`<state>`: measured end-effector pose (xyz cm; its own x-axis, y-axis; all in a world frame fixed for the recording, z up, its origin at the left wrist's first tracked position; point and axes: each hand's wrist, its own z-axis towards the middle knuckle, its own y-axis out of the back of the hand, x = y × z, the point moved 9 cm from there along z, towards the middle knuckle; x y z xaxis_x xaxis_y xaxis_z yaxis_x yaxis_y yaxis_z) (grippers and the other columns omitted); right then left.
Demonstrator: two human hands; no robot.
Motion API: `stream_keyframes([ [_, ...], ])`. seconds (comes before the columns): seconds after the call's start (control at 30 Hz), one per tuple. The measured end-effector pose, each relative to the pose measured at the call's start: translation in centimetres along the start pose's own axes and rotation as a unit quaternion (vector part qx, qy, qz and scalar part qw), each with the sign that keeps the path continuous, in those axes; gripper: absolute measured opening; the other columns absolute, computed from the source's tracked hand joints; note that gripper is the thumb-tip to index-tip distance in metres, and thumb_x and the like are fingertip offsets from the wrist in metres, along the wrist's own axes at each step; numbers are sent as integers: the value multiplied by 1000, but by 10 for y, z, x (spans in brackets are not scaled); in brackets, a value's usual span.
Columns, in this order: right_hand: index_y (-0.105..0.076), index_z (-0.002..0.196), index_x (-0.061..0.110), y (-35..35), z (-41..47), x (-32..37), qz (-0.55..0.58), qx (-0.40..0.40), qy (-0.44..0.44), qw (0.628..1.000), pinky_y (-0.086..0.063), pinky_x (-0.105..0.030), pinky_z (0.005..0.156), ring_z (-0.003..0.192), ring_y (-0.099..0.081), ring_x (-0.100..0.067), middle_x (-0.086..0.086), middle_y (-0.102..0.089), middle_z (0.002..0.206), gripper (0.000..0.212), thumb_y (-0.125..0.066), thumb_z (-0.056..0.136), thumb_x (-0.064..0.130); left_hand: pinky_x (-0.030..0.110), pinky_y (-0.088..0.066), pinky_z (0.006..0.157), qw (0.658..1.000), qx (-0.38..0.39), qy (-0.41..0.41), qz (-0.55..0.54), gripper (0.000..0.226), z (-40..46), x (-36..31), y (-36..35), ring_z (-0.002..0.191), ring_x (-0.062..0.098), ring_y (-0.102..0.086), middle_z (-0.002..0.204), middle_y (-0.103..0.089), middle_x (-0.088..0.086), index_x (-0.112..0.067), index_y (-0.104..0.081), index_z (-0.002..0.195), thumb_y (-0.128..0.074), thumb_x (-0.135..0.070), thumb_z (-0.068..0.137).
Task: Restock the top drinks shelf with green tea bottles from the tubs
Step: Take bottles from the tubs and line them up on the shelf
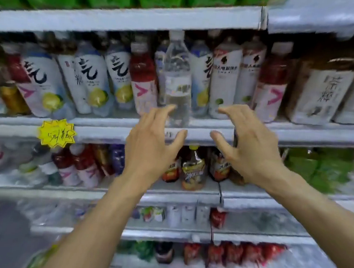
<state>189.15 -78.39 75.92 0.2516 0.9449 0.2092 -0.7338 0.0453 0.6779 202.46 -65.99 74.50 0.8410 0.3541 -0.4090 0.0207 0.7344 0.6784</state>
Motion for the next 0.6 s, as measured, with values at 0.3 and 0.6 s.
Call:
stream_keyframes([
  [0.3,-55,131,26,-174,-169,-2,72,305,-184,932,-49,-36,85,117,-57,-18,4,-55,131,39,-59,94,38,39,-50,96,949,197,228,-93,42,-158,166,-96,109,16,-62,124,-65,-3,-20,-59,131,-69,-33,93],
  [0.6,-46,138,25,-327,-403,-21,86,574,-346,737,-46,-30,97,119,-57,-17,4,-55,137,46,-54,97,43,22,-41,87,808,349,459,-119,30,-380,279,-223,108,15,-59,118,-56,-7,-18,-60,121,-70,-26,94],
])
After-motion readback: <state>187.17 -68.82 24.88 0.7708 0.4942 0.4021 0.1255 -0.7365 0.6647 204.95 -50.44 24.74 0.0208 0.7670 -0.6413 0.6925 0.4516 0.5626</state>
